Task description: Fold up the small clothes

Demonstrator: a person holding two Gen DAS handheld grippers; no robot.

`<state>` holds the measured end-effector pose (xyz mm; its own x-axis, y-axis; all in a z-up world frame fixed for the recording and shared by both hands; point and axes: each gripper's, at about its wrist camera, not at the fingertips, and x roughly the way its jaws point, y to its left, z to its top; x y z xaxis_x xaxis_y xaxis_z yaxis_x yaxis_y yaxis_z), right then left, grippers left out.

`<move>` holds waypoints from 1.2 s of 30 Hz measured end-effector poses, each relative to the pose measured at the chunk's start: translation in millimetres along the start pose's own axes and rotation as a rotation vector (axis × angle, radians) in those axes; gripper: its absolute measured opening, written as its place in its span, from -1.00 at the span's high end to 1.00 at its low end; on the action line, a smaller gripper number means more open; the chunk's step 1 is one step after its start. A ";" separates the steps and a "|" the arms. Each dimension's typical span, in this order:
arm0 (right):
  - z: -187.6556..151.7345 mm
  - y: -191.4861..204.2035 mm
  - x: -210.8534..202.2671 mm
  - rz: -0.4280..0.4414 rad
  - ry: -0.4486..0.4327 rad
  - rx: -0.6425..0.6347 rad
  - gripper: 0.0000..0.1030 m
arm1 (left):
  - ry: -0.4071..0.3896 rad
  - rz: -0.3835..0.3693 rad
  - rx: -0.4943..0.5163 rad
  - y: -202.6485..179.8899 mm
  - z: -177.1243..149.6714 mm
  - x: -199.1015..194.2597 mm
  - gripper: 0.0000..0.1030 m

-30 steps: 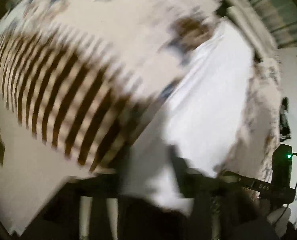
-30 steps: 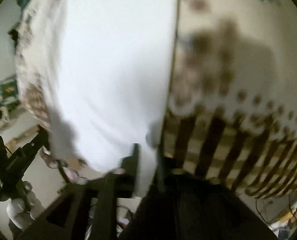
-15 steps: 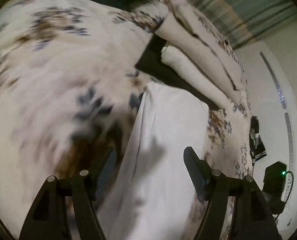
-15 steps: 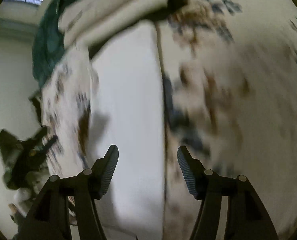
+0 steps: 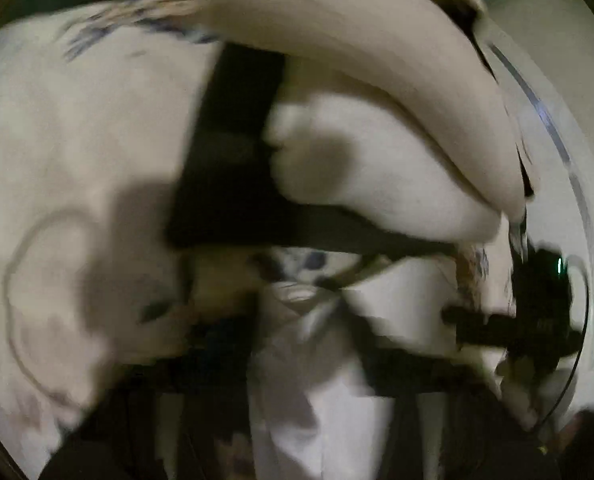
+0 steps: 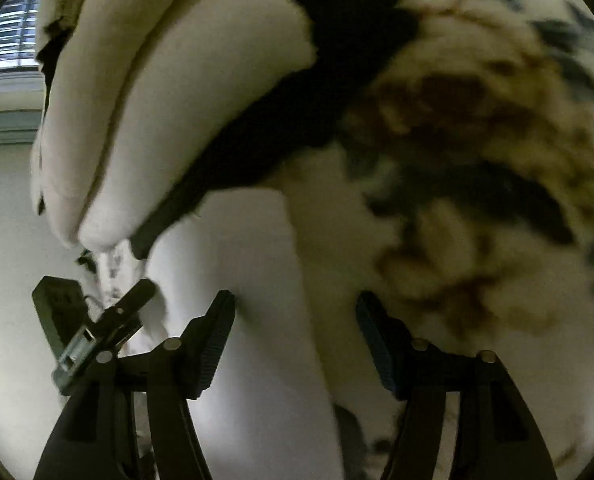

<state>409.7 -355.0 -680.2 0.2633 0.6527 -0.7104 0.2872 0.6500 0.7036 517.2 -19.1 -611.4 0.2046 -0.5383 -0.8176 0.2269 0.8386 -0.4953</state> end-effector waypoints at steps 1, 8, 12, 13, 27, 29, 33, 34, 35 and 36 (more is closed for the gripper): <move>4.0 3.5 2.2 0.021 -0.002 0.000 -0.35 | 0.003 0.012 0.039 -6.1 -1.6 2.8 0.82; 12.7 39.0 11.5 -0.032 -0.070 -0.070 0.86 | -0.066 0.028 0.089 -28.7 -16.5 -19.2 0.87; -1.4 62.7 -5.4 0.021 -0.124 -0.097 0.95 | -0.113 -0.002 0.117 -47.1 -31.4 -52.2 0.87; -7.6 66.8 -12.7 0.033 -0.137 -0.105 0.95 | -0.128 -0.009 0.119 -53.8 -37.9 -63.4 0.87; -192.2 94.3 -103.1 0.112 -0.122 -0.231 0.95 | -0.097 0.000 0.013 -98.2 -185.9 -161.9 0.76; -222.4 75.7 -103.7 0.100 -0.072 -0.227 0.87 | -0.046 0.024 -0.051 -92.2 -214.9 -164.4 0.54; -270.5 30.9 -86.3 -0.014 0.106 -0.188 0.54 | 0.043 0.034 -0.176 -75.9 -272.8 -166.1 0.20; -280.3 22.9 -82.2 -0.054 0.137 -0.178 0.45 | 0.057 0.039 -0.206 -70.5 -283.5 -167.7 0.20; -287.7 15.3 -81.7 -0.068 0.156 -0.177 0.30 | 0.062 0.041 -0.223 -66.5 -288.6 -169.0 0.20; -297.2 9.0 -83.2 -0.081 0.176 -0.179 0.17 | 0.063 0.045 -0.234 -64.6 -291.8 -170.3 0.20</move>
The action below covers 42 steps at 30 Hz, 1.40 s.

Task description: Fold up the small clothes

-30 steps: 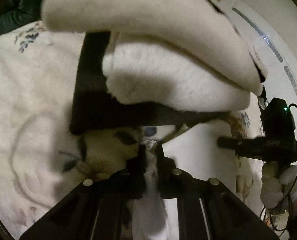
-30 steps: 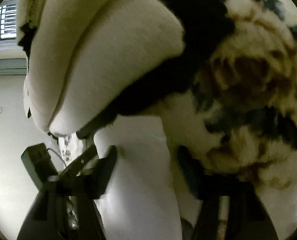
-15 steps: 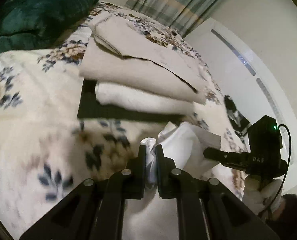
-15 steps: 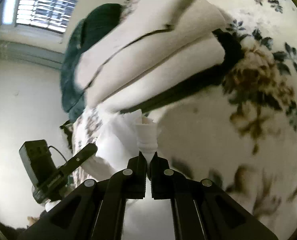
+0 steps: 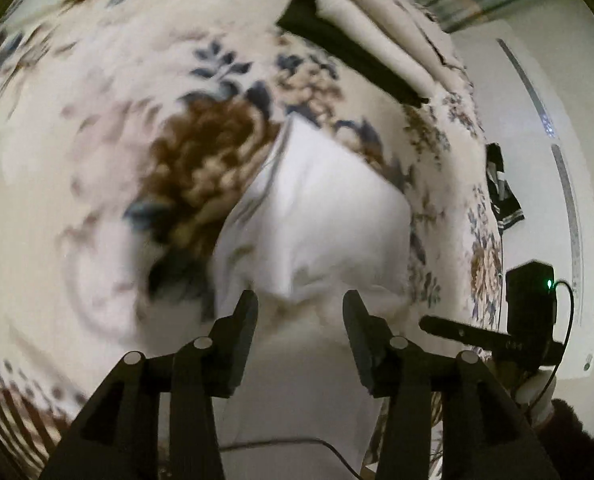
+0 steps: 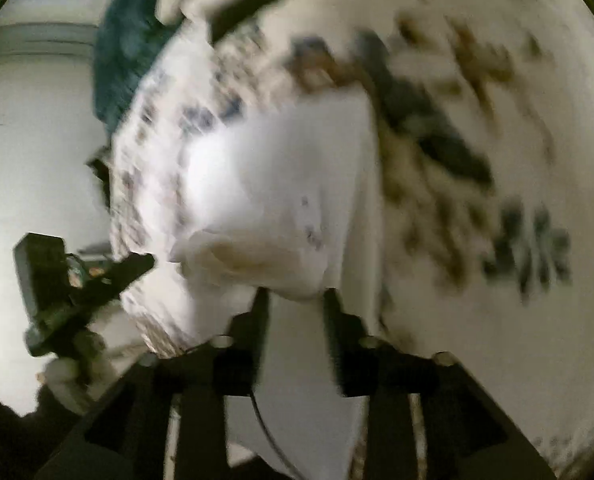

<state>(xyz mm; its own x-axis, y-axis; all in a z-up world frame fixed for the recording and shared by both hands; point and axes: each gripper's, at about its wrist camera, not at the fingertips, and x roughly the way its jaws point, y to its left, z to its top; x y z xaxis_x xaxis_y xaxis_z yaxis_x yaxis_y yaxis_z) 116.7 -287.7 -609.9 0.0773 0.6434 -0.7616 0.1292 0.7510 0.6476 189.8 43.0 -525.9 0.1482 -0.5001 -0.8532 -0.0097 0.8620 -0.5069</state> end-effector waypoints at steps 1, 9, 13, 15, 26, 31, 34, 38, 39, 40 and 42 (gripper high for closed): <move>-7.7 -5.5 -1.1 -0.006 0.001 0.011 0.07 | -0.006 0.004 -0.009 1.6 0.2 -0.9 0.20; 15.1 -28.4 11.0 0.032 -0.117 0.256 -0.03 | -0.022 0.059 -0.048 16.6 36.5 42.6 0.19; 29.6 -30.1 36.3 0.002 -0.102 0.332 0.05 | -0.045 0.064 -0.071 16.6 32.2 52.4 0.95; 26.0 -29.7 40.0 -0.018 -0.099 0.336 0.76 | -0.068 0.051 -0.071 12.4 25.1 42.8 0.96; 15.8 -9.5 11.6 -0.136 -0.138 0.261 0.45 | 0.009 0.111 -0.001 7.6 14.0 47.6 0.30; 2.4 1.2 48.4 -0.252 -0.006 0.193 0.43 | 0.062 0.180 0.022 11.4 -5.9 65.2 0.27; -8.4 1.3 60.0 -0.270 0.050 0.183 0.44 | 0.064 0.156 -0.003 12.7 -13.2 56.2 0.27; -12.9 -2.2 41.2 -0.142 0.036 0.249 0.20 | 0.020 0.047 -0.058 10.5 -26.8 14.6 0.24; -16.2 -4.4 35.4 -0.128 0.031 0.254 0.13 | 0.015 0.031 -0.071 10.9 -32.6 3.7 0.13; -23.0 -6.4 26.7 -0.114 0.031 0.261 0.09 | 0.010 0.016 -0.081 11.7 -40.4 -7.2 -0.07; -42.6 -10.4 13.7 -0.070 0.056 0.289 0.08 | 0.005 -0.001 -0.095 17.0 -59.3 -25.8 -0.24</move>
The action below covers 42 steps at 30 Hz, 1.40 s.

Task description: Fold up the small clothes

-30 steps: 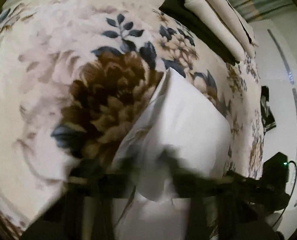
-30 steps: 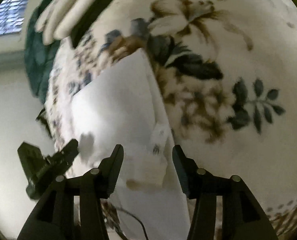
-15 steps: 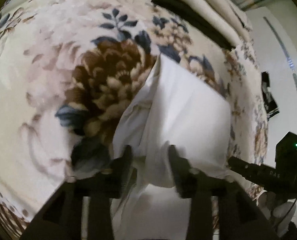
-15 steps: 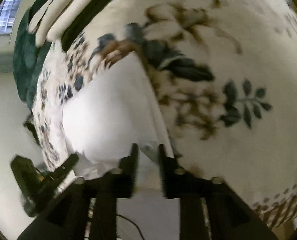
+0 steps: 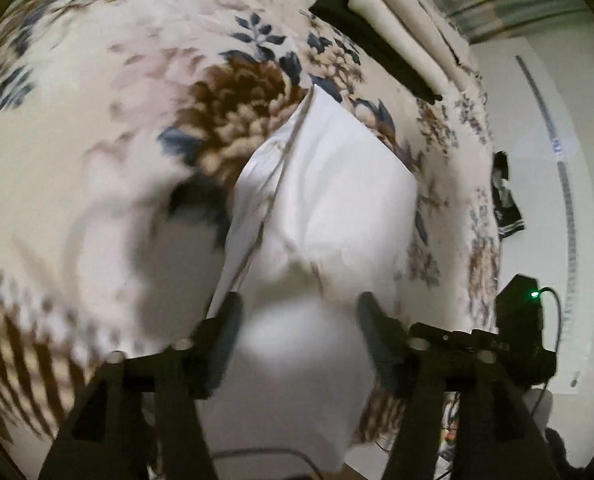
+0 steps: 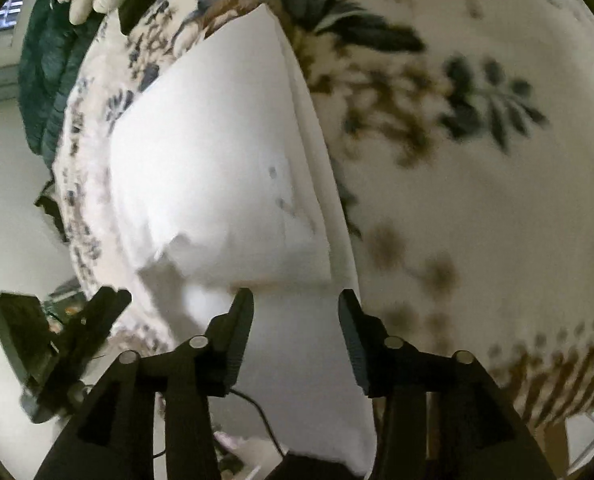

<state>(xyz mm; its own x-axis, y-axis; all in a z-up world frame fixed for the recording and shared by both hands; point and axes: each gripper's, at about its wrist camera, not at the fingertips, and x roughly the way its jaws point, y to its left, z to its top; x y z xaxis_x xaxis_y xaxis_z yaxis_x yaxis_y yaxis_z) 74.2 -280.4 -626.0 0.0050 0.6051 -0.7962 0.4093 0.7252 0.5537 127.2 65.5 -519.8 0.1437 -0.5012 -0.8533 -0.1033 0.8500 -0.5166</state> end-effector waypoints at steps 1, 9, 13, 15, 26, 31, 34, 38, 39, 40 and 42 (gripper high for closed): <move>-9.8 -5.9 -2.1 0.011 0.020 0.013 0.06 | 0.009 0.006 -0.002 7.0 -13.4 -7.3 -0.26; -91.8 -69.3 45.9 0.047 0.191 0.107 -0.10 | 0.204 0.104 -0.017 66.5 -101.5 36.9 -0.26; -115.5 -87.4 78.4 0.117 0.267 0.145 -0.10 | 0.253 0.029 0.029 71.1 -131.5 63.9 -0.25; -121.5 -87.9 93.3 0.132 0.287 0.143 -0.14 | 0.239 0.030 0.033 68.5 -136.4 65.4 -0.21; -133.1 -69.2 111.5 0.235 0.275 0.191 0.80 | 0.170 -0.059 -0.045 56.6 -135.8 32.4 0.90; -133.1 -54.1 79.1 0.301 0.236 0.167 0.89 | 0.148 -0.136 -0.136 37.6 -127.2 1.9 0.90; -124.0 -34.5 48.9 0.347 0.199 0.139 0.89 | 0.103 -0.183 -0.162 10.0 -101.7 -12.5 0.90; -92.6 -2.4 11.5 0.408 0.116 0.123 0.89 | 0.038 -0.262 -0.171 -9.2 -48.8 -27.4 0.90; -75.6 1.4 1.3 0.425 0.088 0.125 0.89 | 0.025 -0.280 -0.175 -12.8 -32.8 -25.6 0.89; -63.0 8.3 -4.2 0.439 0.066 0.123 0.89 | 0.002 -0.284 -0.180 -17.9 -12.2 -20.8 0.89; -32.1 16.1 -13.7 0.456 0.021 0.119 0.89 | -0.011 -0.307 -0.164 -25.2 21.9 -10.8 0.89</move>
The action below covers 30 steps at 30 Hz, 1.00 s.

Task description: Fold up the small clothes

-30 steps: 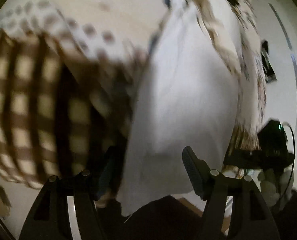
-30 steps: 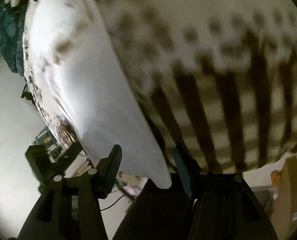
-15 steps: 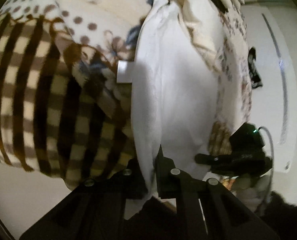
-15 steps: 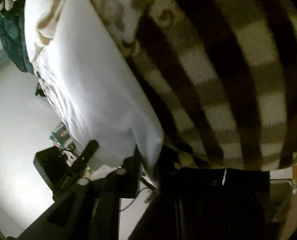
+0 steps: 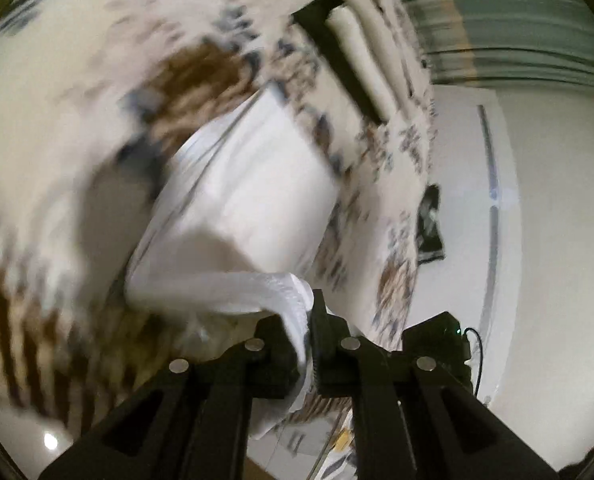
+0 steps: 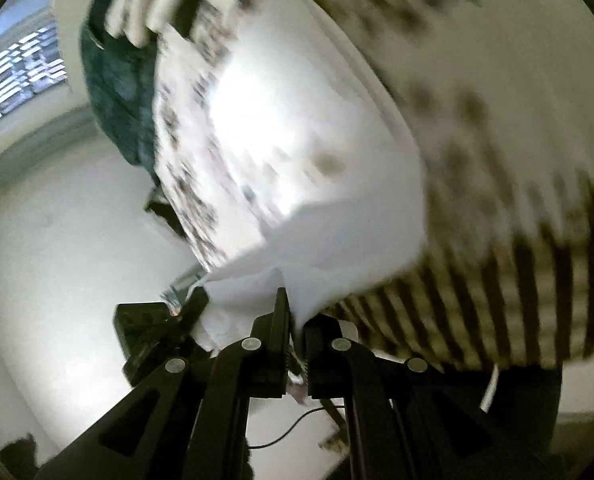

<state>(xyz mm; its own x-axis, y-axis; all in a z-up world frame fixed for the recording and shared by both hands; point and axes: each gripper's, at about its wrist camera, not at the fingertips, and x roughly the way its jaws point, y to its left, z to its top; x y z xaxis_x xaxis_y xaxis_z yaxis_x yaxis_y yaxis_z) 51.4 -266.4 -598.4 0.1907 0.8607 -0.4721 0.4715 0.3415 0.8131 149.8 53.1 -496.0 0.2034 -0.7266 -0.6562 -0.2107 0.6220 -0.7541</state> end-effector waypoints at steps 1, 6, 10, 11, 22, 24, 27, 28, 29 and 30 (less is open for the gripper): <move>18.0 8.0 -1.2 0.010 -0.032 0.005 0.89 | -0.004 0.001 0.017 -3.4 19.7 7.6 0.89; 101.0 24.7 -2.4 0.040 -0.143 0.070 0.84 | 0.032 0.005 0.038 -13.2 92.3 49.4 0.62; 155.7 21.5 5.2 0.098 -0.184 0.140 0.34 | 0.017 -0.027 -0.019 -7.5 135.2 65.6 -0.04; 166.6 16.1 3.2 0.120 -0.198 0.142 0.24 | 0.005 -0.043 -0.036 -4.3 142.8 66.1 -0.05; 186.4 42.6 -9.0 -0.221 -0.213 -0.103 -0.20 | -0.033 0.251 0.200 -12.7 171.6 70.5 -0.05; 185.6 38.7 -2.1 -0.276 -0.200 -0.120 -0.20 | 0.014 0.318 0.258 -12.2 167.8 87.8 -0.05; 188.1 24.9 1.3 -0.315 -0.192 -0.100 -0.20 | 0.036 0.442 0.352 -13.1 161.1 107.4 -0.05; 188.4 23.6 2.2 -0.317 -0.194 -0.100 -0.20 | 0.034 0.481 0.397 -16.5 157.7 111.4 -0.05; 189.1 23.1 3.8 -0.319 -0.195 -0.100 -0.20 | 0.027 0.513 0.440 -19.4 154.3 113.9 -0.05; 190.4 23.7 6.3 -0.326 -0.193 -0.104 -0.20 | 0.021 0.561 0.478 -20.1 152.4 116.5 -0.05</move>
<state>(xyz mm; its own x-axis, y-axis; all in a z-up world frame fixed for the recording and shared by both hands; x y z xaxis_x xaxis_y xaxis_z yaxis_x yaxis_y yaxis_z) 227.7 -324.8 -646.9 0.2080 0.6171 -0.7589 0.4458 0.6308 0.6351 323.4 0.4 -561.3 0.1677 -0.2644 -0.9497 0.1629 0.9576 -0.2378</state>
